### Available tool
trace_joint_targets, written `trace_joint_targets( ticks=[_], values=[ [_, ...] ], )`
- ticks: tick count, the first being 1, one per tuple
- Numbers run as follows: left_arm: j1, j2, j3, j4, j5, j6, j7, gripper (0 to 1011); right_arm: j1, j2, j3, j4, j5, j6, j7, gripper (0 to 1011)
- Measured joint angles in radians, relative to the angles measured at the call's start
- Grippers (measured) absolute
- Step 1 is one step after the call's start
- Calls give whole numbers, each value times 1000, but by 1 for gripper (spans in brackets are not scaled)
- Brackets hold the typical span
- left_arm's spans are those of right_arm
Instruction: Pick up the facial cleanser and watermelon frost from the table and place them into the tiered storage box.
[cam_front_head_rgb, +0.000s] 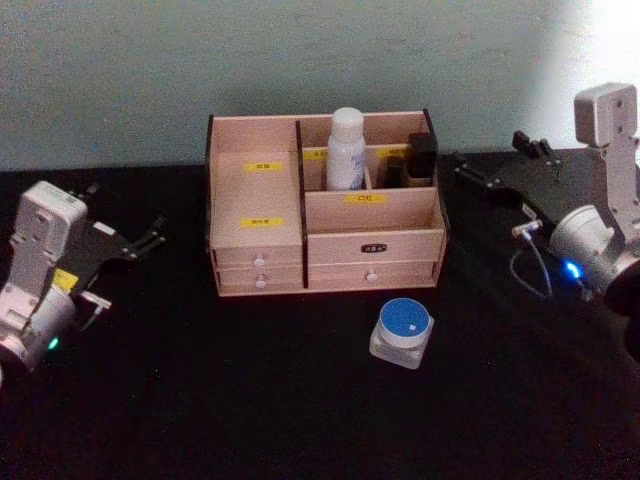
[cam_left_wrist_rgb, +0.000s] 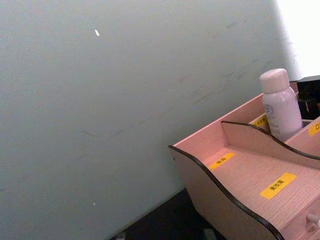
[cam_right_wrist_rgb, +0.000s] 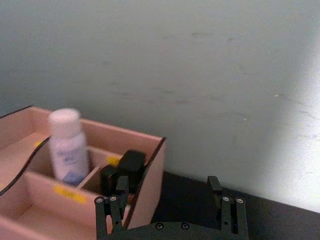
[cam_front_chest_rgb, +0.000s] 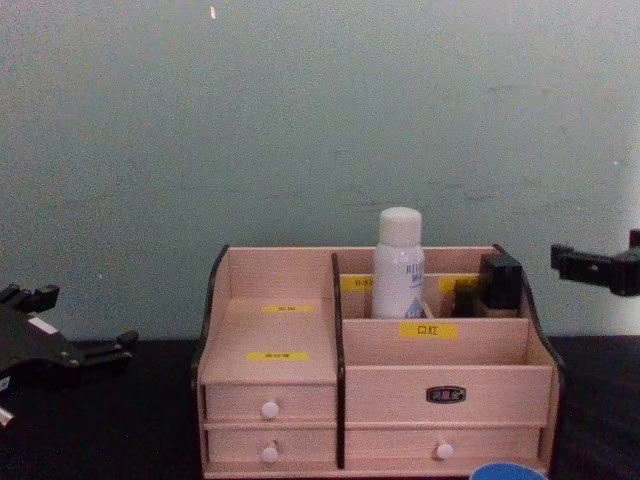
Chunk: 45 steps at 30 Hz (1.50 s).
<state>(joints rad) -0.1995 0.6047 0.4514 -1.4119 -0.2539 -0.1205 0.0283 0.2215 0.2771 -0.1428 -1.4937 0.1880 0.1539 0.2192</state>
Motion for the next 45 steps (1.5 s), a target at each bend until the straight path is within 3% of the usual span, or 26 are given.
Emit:
trace_joint_targets(
  ticks=[12,21,31,45],
  values=[
    [0,0,0,0,0,0,0,1001,-107,119,-25,-106,62,25,153,1000],
    [0,0,0,0,0,0,0,1001,-146,212,-58,-141,95,46,246,1000],
    [0,0,0,0,0,0,0,1001,-147,292,-113,-131,104,82,316,1000],
    [0,0,0,0,0,0,0,1001,-101,336,-195,-77,110,74,383,1000]
  ],
)
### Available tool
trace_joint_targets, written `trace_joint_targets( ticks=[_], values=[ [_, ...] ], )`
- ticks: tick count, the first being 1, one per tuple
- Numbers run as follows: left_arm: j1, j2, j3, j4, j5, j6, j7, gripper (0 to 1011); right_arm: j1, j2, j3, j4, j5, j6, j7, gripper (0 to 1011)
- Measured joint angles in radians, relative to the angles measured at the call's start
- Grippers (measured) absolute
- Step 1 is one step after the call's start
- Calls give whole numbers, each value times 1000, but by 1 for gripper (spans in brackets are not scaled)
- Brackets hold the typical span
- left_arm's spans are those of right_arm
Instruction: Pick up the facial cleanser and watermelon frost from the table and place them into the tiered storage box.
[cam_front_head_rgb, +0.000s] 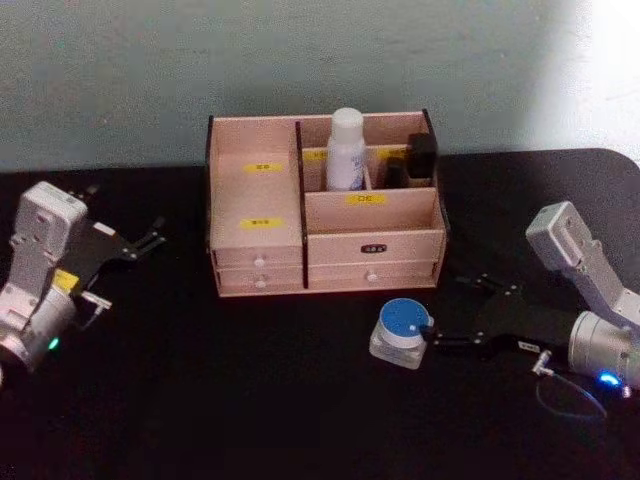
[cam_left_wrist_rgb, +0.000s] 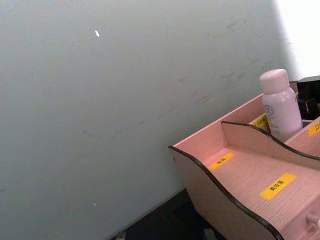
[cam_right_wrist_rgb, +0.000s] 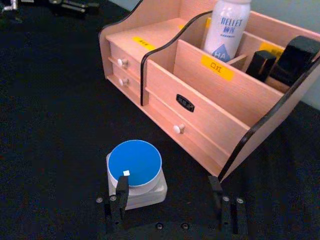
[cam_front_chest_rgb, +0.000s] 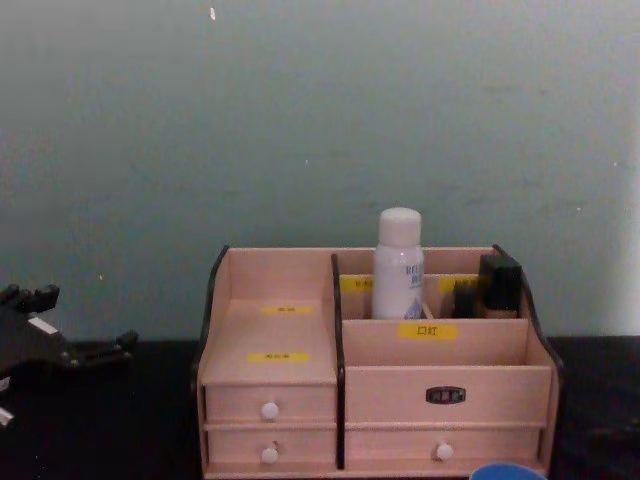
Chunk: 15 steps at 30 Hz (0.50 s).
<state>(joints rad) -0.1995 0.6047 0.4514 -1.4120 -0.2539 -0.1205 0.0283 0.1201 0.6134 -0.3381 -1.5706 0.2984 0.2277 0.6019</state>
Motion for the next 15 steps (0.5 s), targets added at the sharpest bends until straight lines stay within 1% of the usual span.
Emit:
trace_joint_targets(
  ticks=[9,15],
  values=[
    [0,0,0,0,0,0,0,1001,35,-7,-46,40,0,-10,1,1000],
    [0,0,0,0,0,0,0,1001,51,-10,-67,52,5,-15,-1,1000]
  ],
)
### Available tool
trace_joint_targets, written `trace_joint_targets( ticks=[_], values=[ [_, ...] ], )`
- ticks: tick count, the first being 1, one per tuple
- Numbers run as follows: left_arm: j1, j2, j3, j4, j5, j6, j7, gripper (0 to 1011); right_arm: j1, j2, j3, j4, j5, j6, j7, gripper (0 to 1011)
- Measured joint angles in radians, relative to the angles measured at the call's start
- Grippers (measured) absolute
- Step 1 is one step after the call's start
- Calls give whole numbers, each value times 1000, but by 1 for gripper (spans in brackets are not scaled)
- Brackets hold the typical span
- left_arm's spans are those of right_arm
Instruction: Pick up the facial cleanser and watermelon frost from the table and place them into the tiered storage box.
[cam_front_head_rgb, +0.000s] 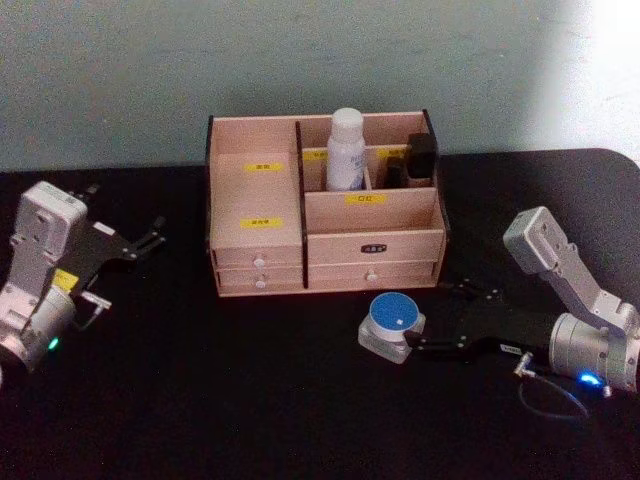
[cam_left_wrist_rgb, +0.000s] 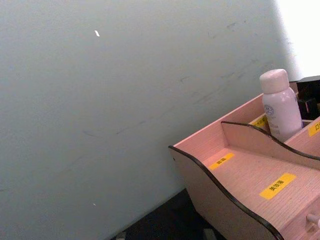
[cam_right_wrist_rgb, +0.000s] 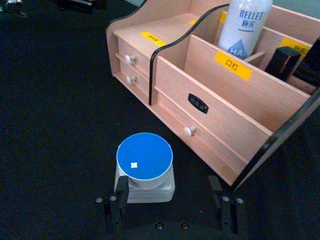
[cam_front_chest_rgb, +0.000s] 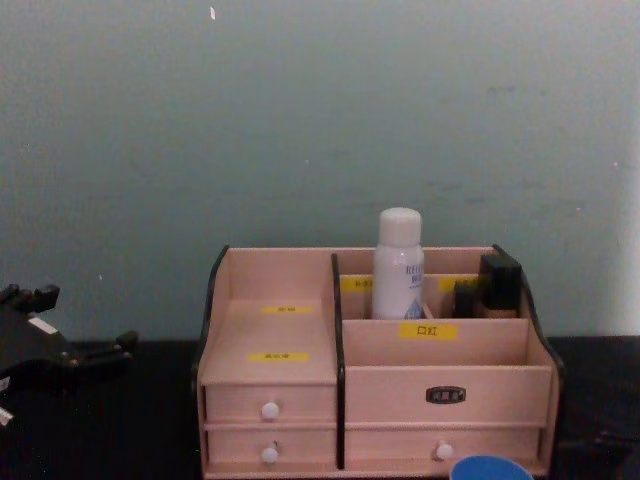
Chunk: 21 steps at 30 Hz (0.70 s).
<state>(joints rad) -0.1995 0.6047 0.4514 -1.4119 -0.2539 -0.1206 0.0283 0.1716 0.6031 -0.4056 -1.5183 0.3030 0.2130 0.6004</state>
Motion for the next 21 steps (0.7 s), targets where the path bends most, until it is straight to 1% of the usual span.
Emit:
trace_joint_targets(
  ticks=[13,21],
  values=[
    [0,0,0,0,0,0,0,1001,18,16,-31,4,33,-5,-5,1000],
    [0,0,0,0,0,0,0,1001,17,25,-33,-15,59,-17,-9,1000]
  ],
)
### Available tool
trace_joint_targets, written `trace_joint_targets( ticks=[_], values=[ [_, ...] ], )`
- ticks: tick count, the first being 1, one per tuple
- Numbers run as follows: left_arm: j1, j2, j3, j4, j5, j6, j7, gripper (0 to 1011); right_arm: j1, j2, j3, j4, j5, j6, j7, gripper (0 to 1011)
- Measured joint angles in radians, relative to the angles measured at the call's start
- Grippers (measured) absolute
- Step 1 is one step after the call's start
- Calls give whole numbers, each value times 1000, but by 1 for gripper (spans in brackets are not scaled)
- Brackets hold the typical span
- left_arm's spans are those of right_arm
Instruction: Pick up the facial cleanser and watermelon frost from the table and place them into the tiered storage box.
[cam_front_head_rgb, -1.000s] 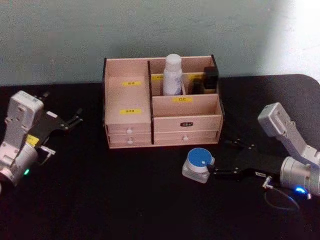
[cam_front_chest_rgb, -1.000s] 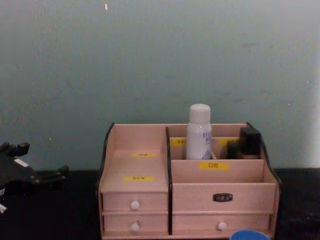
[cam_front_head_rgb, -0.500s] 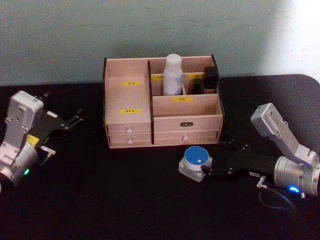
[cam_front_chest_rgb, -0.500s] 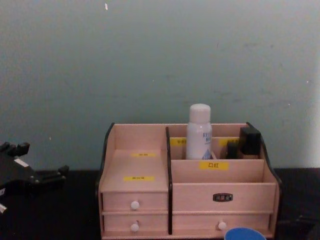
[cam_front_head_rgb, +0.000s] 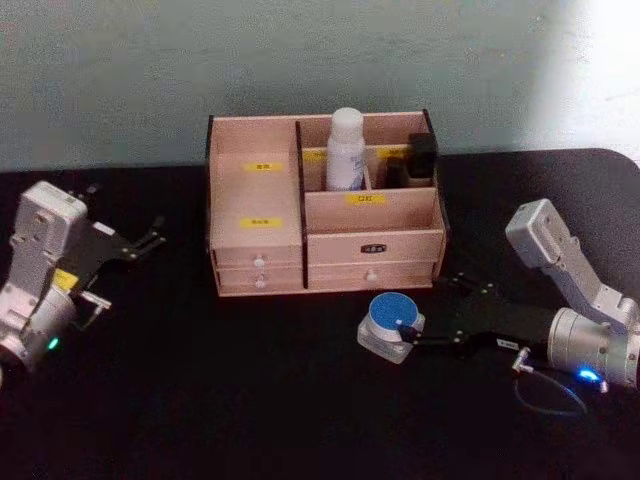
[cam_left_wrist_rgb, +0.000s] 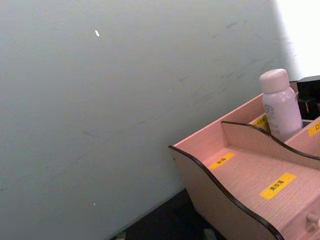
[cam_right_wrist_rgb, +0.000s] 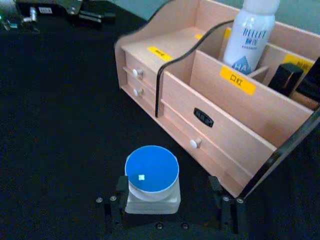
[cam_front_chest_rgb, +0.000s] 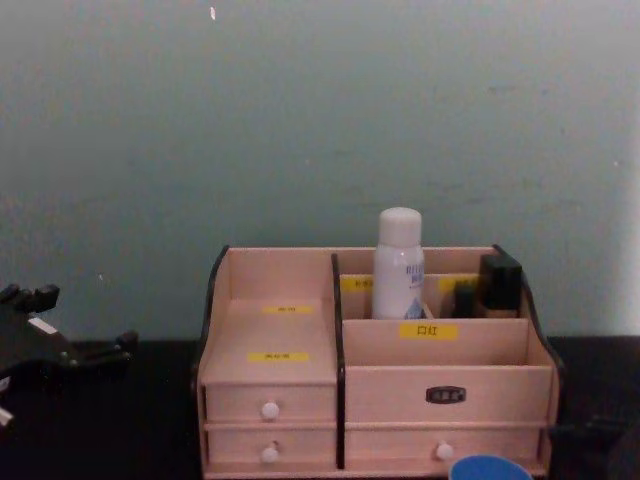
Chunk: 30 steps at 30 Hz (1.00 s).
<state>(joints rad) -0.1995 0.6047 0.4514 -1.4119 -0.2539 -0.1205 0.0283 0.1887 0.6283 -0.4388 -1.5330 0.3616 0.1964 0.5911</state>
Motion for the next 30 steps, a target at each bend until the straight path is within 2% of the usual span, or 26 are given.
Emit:
trace_joint_targets(
  ticks=[10,30],
  values=[
    [0,0,0,0,0,0,0,1001,-3,10,-6,-17,22,-9,-7,1000],
    [0,0,0,0,0,0,0,1001,23,-7,-46,9,29,-4,-15,1000]
  ],
)
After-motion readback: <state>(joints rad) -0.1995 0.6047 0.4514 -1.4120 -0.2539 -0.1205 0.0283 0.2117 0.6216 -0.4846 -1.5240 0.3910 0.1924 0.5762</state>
